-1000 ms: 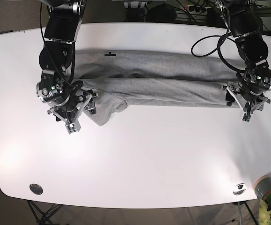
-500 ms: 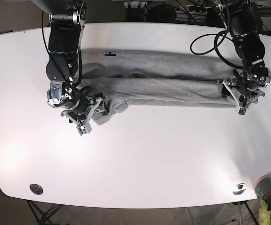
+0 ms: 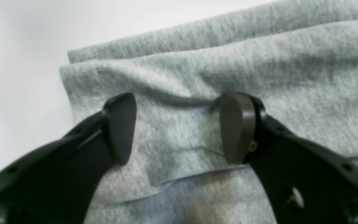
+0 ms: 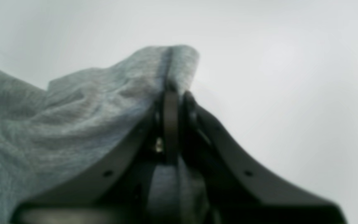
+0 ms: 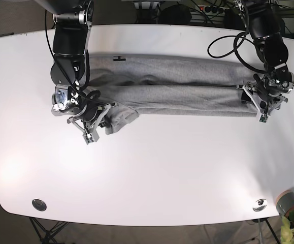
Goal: Fold the T-shirt properly
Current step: 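Lower the folded hem onto the shirt with both grippers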
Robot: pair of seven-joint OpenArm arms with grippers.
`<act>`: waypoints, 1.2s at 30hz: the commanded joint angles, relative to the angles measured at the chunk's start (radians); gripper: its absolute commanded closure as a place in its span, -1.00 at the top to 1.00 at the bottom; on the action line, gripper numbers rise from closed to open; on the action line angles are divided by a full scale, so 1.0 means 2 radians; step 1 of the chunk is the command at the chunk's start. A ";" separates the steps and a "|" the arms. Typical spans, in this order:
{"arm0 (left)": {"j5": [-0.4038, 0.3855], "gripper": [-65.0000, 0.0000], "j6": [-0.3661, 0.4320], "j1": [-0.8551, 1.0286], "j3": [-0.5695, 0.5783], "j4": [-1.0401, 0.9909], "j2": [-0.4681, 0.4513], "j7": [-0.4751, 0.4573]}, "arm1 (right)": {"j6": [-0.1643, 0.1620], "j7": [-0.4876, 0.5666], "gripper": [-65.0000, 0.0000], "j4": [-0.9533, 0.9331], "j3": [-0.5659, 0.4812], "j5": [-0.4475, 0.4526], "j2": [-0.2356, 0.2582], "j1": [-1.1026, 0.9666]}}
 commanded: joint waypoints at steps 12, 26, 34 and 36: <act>-0.002 0.22 0.000 -0.007 0.000 -0.002 -0.009 -0.008 | 0.002 -0.140 -0.93 0.287 0.007 0.002 0.005 -0.063; -0.001 0.22 0.000 -0.006 -0.001 -0.007 -0.010 -0.018 | 0.003 -0.138 -0.92 0.383 0.071 0.007 -0.014 -0.191; 0.000 0.22 0.000 -0.006 -0.001 -0.007 -0.010 -0.018 | 0.003 -0.112 -0.40 0.382 0.096 0.007 -0.020 -0.220; 0.000 0.22 0.000 -0.007 -0.001 -0.007 -0.010 -0.018 | 0.003 -0.111 -0.12 0.384 0.096 0.007 -0.020 -0.223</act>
